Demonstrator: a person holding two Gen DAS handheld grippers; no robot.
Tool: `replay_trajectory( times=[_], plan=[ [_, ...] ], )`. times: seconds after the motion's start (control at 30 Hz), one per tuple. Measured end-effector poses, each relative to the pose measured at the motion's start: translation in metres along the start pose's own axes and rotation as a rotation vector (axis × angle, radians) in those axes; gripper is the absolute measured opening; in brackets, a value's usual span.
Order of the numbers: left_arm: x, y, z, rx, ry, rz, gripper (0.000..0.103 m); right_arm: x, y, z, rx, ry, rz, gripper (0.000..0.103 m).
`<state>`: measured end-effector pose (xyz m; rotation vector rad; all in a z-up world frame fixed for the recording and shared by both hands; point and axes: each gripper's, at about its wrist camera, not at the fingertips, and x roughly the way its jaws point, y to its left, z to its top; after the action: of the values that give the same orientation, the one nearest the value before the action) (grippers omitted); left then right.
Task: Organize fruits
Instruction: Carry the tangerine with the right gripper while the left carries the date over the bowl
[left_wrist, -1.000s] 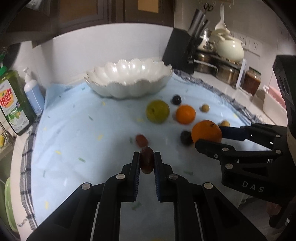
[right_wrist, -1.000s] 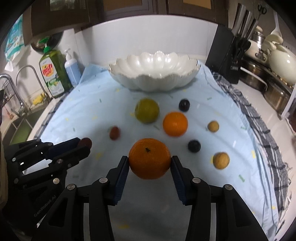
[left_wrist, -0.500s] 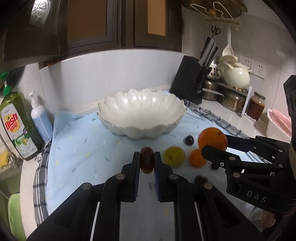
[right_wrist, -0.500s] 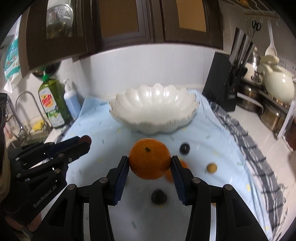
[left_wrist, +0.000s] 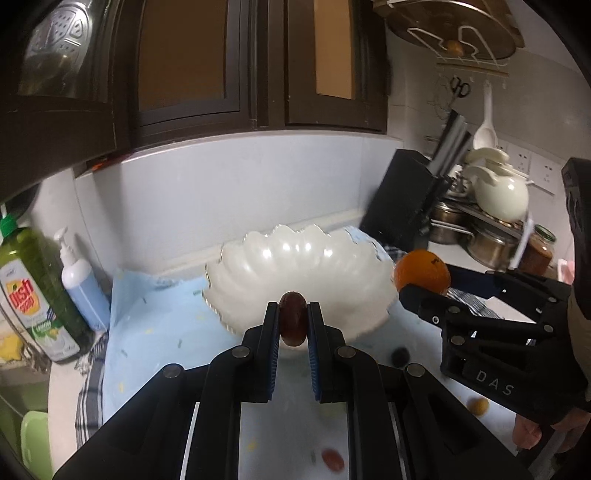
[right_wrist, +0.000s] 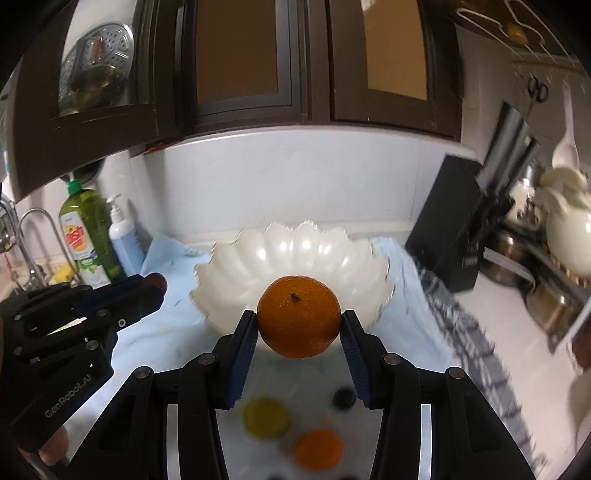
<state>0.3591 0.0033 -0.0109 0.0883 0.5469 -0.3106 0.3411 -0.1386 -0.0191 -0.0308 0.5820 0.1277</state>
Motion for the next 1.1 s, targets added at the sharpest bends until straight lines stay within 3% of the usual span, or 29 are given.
replay_trajectory(
  times=[0.23, 0.53, 1.1],
  plan=[
    [0.048, 0.012, 0.028, -0.034, 0.048, 0.010, 0.016, 0.044, -0.014, 0.035, -0.034, 0.028, -0.001, 0.047],
    [0.123, 0.026, 0.044, -0.074, 0.178, 0.010, 0.016, 0.114, -0.029, 0.061, -0.063, 0.135, 0.005, 0.047],
    [0.218, 0.037, 0.036, -0.096, 0.399, -0.001, 0.016, 0.220, -0.047, 0.051, -0.004, 0.399, 0.066, 0.048]
  ],
)
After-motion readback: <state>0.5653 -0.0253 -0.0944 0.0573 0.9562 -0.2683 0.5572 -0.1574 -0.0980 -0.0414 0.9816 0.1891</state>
